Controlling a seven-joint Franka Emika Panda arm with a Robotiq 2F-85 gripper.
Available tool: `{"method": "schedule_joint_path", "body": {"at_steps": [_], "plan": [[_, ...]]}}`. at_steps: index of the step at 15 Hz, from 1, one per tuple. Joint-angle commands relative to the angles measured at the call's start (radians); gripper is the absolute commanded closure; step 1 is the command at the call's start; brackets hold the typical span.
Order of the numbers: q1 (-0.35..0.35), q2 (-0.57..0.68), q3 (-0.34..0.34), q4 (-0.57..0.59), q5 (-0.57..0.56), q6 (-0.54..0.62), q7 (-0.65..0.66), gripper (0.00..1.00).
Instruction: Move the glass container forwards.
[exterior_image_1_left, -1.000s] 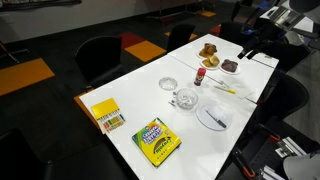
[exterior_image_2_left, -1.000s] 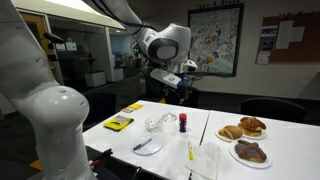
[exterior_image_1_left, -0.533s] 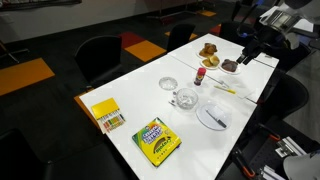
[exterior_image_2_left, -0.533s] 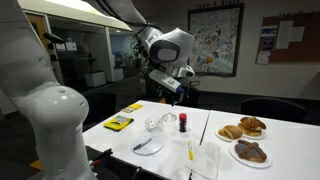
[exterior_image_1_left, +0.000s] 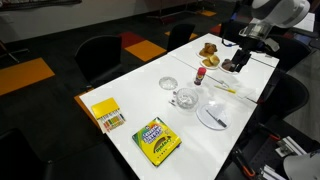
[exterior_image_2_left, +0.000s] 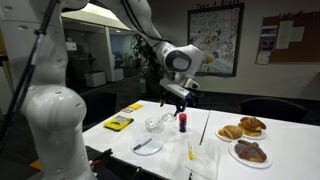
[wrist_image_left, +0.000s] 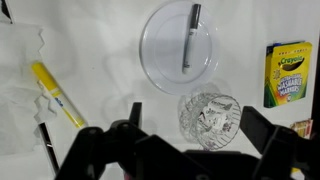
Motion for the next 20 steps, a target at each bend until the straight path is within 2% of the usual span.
{"method": "schedule_joint_path", "body": {"at_steps": [1, 6, 9, 14, 20], "plan": [[-0.063, 0.150, 0.098, 0.127, -0.014, 0.022, 0.027, 0.00], [-0.060, 0.234, 0.219, 0.142, -0.015, 0.146, 0.102, 0.00], [-0.036, 0.267, 0.274, 0.129, -0.073, 0.249, 0.190, 0.00], [-0.006, 0.313, 0.313, 0.125, -0.214, 0.352, 0.356, 0.00], [0.003, 0.357, 0.331, 0.122, -0.281, 0.495, 0.437, 0.00]]}}
